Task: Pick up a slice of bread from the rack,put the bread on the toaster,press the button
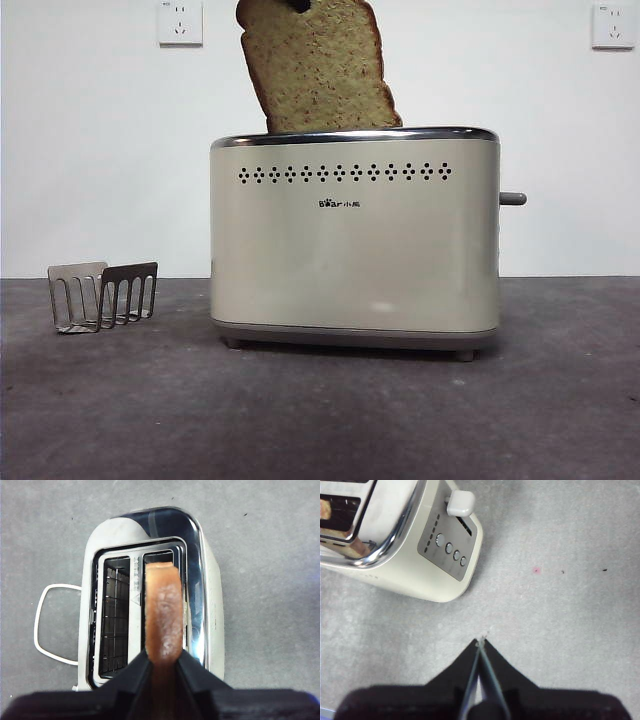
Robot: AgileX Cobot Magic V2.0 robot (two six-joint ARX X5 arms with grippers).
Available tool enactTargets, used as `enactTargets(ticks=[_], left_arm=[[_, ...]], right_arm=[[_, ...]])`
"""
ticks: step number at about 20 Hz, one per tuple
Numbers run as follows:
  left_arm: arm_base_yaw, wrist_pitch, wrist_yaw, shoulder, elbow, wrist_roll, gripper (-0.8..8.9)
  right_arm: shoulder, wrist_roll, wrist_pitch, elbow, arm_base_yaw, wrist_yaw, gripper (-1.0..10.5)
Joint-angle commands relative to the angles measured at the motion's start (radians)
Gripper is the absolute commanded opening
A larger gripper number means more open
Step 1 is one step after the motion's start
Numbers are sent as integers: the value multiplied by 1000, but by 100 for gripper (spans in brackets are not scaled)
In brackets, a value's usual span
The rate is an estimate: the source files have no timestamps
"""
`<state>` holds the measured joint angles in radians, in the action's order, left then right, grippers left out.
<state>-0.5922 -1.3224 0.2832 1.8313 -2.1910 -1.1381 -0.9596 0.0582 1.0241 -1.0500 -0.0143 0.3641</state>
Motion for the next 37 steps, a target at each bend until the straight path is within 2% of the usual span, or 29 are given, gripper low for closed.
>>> enactTargets(ticks=[1,10,13,16,37], left_arm=[[-2,5,6,20,5,-16,-9],[-25,68,-1,94,5,24,-9],[-31,55,-56,117,5,34,-9],[-36,55,-68,133,5,35,-9],[-53,126,-75,208,5,118,-3]], right_arm=[[0,-11,-4,-3,1,-2,1],[0,-11,2,-3,1,-2,1],[0,-11,2,-3,1,-2,1],[0,-11,2,-3,1,-2,1],[0,-12,3,-3,1,-2,0]])
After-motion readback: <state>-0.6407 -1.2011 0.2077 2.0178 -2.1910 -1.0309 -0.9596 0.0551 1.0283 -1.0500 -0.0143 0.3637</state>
